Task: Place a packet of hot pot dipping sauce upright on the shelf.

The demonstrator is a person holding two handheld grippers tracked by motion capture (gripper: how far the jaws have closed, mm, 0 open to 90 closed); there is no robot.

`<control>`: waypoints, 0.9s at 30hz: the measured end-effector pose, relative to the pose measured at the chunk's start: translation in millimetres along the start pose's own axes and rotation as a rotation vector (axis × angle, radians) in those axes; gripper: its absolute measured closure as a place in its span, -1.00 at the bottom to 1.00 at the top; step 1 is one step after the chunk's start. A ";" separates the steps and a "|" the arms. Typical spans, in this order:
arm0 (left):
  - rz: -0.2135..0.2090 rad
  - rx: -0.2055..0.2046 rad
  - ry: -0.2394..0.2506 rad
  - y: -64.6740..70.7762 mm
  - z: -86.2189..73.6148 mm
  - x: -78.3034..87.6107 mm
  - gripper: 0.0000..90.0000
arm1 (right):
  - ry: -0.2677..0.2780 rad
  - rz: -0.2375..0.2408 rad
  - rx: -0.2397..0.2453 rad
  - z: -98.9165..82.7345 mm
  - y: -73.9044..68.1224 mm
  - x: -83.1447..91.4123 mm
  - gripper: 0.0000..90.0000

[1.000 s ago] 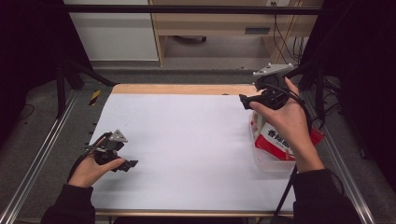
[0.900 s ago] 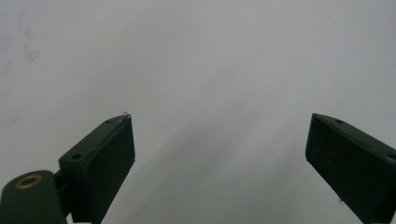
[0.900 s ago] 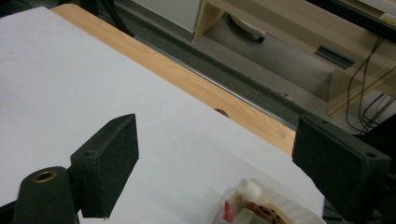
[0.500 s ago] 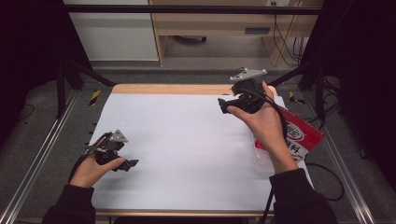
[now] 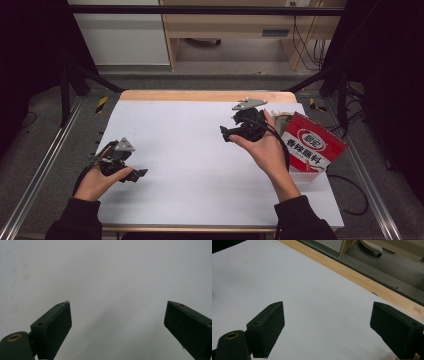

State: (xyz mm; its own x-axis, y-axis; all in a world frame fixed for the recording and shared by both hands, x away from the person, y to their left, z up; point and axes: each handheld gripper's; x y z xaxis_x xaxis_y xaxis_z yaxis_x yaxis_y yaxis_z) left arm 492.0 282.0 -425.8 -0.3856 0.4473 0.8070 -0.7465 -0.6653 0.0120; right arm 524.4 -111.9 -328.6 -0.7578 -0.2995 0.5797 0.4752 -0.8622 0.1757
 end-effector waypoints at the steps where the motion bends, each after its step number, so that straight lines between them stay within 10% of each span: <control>1: 0.000 0.000 0.000 0.0 0.0 0.0 -0.83 | 0.000 0.000 0.000 0.0 0.0 0.0 -0.71; 27: 0.027 0.006 0.034 -0.2 -1.6 -4.4 -0.84 | -0.057 0.045 -0.061 -67.9 -18.8 -45.5 -0.76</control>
State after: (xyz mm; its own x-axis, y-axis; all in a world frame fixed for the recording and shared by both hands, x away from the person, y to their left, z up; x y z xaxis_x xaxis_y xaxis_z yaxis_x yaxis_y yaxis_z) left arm 493.0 281.1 -430.3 -0.4238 0.4495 0.7863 -0.7327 -0.6805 -0.0058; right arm 519.6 -109.9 -412.4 -0.7088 -0.3166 0.6303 0.4789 -0.8721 0.1005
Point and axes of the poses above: each handheld gripper's, and its own axes: x roughly backward along the jaws, z roughly out of its top, y roughly to its right, and after that the axes turned 6 degrees about -z, right-handed
